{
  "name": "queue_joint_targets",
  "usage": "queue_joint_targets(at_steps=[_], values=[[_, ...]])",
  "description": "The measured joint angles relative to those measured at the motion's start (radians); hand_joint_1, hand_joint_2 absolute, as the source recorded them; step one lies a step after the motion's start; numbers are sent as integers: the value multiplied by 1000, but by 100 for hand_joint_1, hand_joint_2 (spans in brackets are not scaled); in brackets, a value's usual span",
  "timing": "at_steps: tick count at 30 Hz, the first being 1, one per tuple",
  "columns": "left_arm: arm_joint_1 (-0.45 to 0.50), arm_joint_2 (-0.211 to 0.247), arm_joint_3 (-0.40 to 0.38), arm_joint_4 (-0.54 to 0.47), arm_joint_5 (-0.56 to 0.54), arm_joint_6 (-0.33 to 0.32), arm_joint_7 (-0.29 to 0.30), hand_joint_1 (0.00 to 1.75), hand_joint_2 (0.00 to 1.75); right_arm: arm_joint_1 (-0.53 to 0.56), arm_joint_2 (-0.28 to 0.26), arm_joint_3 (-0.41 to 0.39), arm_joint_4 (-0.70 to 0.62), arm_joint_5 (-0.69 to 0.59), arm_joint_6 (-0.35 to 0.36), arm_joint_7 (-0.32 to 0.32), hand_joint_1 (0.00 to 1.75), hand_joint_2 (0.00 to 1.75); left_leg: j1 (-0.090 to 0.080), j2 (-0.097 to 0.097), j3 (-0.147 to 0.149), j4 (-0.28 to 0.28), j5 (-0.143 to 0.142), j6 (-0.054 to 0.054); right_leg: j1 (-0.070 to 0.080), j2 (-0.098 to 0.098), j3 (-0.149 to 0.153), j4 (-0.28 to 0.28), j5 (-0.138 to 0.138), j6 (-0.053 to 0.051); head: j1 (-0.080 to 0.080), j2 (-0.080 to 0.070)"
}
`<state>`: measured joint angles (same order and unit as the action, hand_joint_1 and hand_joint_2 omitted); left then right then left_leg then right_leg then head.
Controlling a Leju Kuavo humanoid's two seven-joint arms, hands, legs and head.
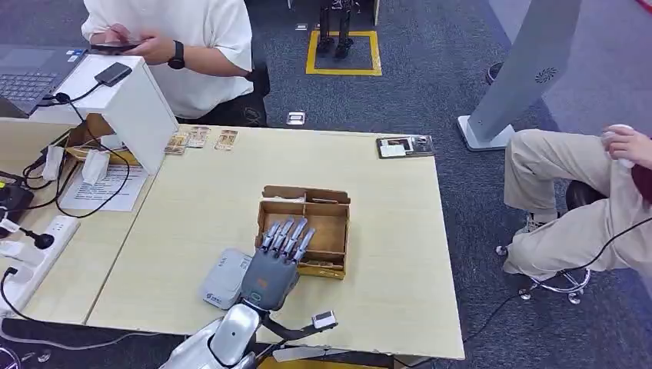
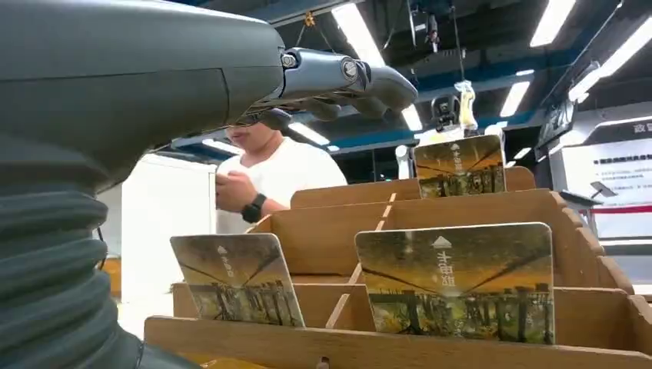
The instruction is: Pass the card to the sensor for recognition and then transmit it.
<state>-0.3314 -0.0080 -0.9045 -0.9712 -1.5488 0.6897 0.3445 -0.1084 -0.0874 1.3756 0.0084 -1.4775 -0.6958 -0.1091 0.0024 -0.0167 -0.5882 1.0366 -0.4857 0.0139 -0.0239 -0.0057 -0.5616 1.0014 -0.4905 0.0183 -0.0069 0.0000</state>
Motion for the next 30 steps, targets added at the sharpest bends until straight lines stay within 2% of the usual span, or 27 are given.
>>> queue_joint_targets(at_steps=[30], values=[[-1,10,-8,0,0,-14,23,0,175,7,-2,-4,0,-10,0,1,0,175,0,0,0,0,0,0,0,0,0,0,0,0,0,0]])
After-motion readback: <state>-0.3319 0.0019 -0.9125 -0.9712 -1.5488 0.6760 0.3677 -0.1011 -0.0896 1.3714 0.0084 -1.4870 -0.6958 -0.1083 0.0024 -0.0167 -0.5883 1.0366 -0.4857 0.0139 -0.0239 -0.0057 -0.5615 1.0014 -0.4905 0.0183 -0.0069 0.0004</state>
